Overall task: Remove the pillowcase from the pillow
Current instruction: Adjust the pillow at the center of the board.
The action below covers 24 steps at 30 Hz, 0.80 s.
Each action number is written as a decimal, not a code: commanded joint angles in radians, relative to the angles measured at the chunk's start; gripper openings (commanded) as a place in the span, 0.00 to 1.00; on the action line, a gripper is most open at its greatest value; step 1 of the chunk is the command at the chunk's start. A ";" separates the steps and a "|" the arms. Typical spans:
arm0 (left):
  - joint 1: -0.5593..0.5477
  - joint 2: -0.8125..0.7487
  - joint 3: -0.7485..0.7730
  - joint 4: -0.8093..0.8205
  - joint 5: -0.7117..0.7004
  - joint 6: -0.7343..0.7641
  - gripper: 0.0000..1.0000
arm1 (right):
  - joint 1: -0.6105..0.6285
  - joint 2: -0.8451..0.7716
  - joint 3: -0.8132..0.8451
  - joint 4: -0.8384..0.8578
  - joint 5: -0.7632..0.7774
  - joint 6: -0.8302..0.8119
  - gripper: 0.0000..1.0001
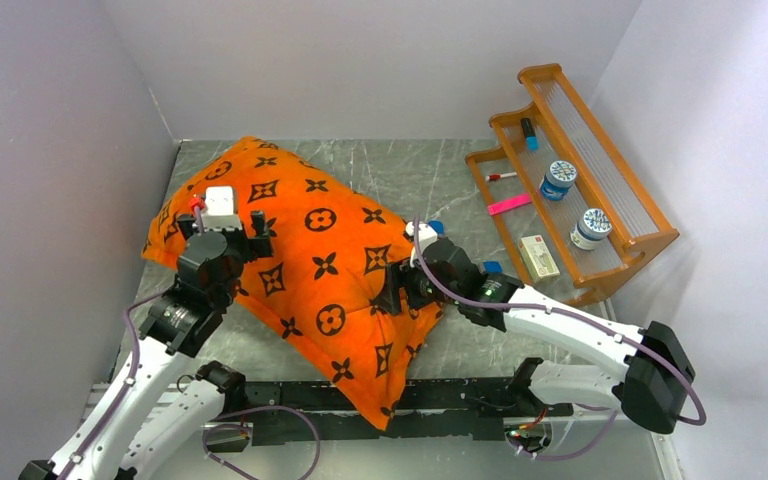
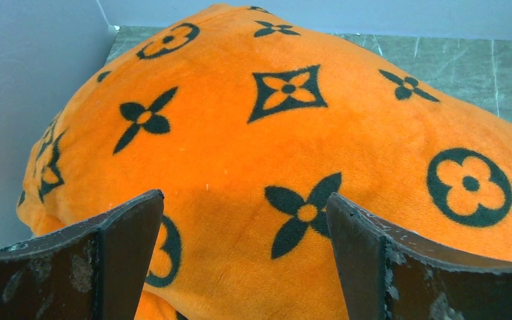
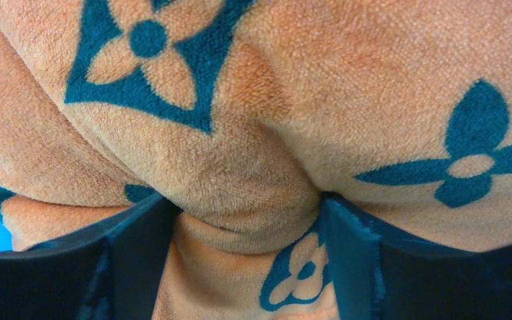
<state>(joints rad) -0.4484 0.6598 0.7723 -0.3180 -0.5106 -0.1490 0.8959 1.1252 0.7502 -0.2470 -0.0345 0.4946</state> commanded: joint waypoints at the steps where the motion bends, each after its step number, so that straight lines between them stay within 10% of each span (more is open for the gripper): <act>1: 0.004 0.046 0.036 0.006 0.058 -0.036 0.97 | -0.033 0.031 -0.089 0.032 -0.011 0.001 0.72; 8: 0.006 0.196 0.199 -0.074 0.072 -0.042 0.97 | -0.040 0.010 -0.137 0.077 -0.017 -0.026 0.01; 24: 0.410 0.690 0.611 -0.216 0.421 -0.034 0.97 | -0.041 -0.036 -0.168 0.155 -0.057 -0.106 0.00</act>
<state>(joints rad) -0.0940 1.2697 1.3003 -0.4950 -0.2295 -0.1741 0.8635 1.0710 0.6113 -0.0498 -0.0940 0.4469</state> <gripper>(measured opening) 0.968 0.032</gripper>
